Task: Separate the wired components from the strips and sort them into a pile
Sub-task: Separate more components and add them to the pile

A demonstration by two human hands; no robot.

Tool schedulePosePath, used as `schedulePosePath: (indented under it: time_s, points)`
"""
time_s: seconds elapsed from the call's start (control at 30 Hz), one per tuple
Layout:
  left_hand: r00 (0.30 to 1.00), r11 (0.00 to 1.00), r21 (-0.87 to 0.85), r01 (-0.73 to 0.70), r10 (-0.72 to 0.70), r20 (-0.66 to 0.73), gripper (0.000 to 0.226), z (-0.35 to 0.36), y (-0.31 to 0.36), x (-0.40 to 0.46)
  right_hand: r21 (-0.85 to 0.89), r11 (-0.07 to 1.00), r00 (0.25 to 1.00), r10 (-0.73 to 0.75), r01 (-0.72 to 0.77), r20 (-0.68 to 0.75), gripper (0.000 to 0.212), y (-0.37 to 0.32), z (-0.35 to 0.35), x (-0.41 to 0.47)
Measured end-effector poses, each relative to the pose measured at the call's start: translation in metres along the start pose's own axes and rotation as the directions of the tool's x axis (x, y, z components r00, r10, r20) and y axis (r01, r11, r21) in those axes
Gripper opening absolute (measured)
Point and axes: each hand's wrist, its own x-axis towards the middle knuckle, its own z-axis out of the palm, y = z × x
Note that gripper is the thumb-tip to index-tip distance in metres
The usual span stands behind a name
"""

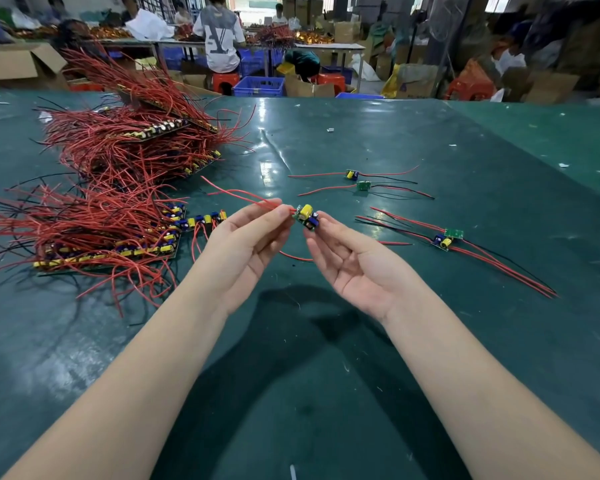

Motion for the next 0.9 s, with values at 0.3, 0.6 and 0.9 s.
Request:
schedulePosePath:
  time_s: [0.3,0.6,0.9]
  points:
    - [0.981,0.978,0.080,-0.193,0.195,-0.021,0.017,0.0025,-0.0031,-0.0004,-0.138,0.984,0.993,-0.115,0.110,-0.024,0.022,0.0013,-0.0027,0.0016]
    - [0.982,0.961,0.207,-0.185,0.190,-0.001,0.015,0.0017,-0.0030,-0.0015,-0.226,0.971,0.996,-0.084,0.083,0.004,0.026,0.0054,-0.0013,0.0019]
    - [0.987,0.987,0.029,-0.158,0.158,-0.004,0.017,-0.0005,0.0022,0.0033,-0.235,0.966,0.994,-0.108,0.111,0.026,0.007,0.0070,-0.0051,0.0054]
